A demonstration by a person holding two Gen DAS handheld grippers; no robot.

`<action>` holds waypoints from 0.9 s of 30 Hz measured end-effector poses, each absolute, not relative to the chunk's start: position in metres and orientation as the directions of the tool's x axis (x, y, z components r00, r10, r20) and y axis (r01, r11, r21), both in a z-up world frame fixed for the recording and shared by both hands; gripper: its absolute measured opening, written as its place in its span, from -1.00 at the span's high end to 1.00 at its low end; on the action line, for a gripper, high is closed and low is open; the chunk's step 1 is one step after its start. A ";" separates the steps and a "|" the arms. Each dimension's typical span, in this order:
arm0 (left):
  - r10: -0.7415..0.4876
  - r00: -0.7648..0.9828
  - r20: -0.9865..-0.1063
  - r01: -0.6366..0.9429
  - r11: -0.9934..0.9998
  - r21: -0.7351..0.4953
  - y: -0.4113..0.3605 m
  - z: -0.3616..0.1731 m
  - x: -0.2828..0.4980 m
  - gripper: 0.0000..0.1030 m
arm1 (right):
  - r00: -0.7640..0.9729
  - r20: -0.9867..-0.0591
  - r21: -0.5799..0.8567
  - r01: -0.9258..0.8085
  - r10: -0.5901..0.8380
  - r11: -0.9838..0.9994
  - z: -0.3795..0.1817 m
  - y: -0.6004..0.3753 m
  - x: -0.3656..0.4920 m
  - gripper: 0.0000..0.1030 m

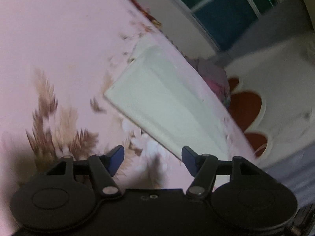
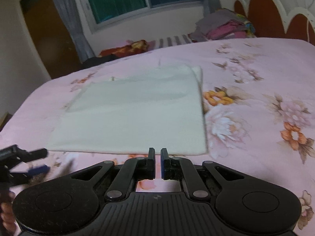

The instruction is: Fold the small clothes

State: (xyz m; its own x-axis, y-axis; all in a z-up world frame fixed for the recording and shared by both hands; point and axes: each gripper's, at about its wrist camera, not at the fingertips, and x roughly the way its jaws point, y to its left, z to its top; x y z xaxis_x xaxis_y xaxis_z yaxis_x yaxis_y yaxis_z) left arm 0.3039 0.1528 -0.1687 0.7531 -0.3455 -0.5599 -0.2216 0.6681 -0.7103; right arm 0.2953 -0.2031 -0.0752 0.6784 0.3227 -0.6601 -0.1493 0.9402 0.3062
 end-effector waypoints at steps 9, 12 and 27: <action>-0.307 0.853 -0.422 -0.268 0.436 -0.859 0.162 -0.196 0.341 -0.19 | 0.660 -0.671 0.294 -0.183 0.339 0.938 -0.080 -0.176 0.331 0.08; -0.280 0.859 -0.429 -0.275 0.453 -0.848 0.159 -0.195 0.360 -0.19 | 0.677 -0.647 0.298 -0.198 0.351 0.934 -0.080 -0.167 0.351 0.06; -0.201 0.883 -0.424 -0.334 0.365 -0.869 0.169 -0.211 0.374 0.53 | 0.616 -0.671 0.348 -0.230 0.412 0.909 -0.099 -0.099 0.456 0.96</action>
State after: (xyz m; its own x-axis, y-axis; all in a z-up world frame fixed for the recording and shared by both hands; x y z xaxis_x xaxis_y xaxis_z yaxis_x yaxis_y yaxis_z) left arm 0.3742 0.1685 -0.2106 0.8833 -0.2009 -0.4235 -0.3337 0.3651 -0.8691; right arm 0.4556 -0.0991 -0.0991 0.6163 0.4124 -0.6709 -0.2300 0.9090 0.3475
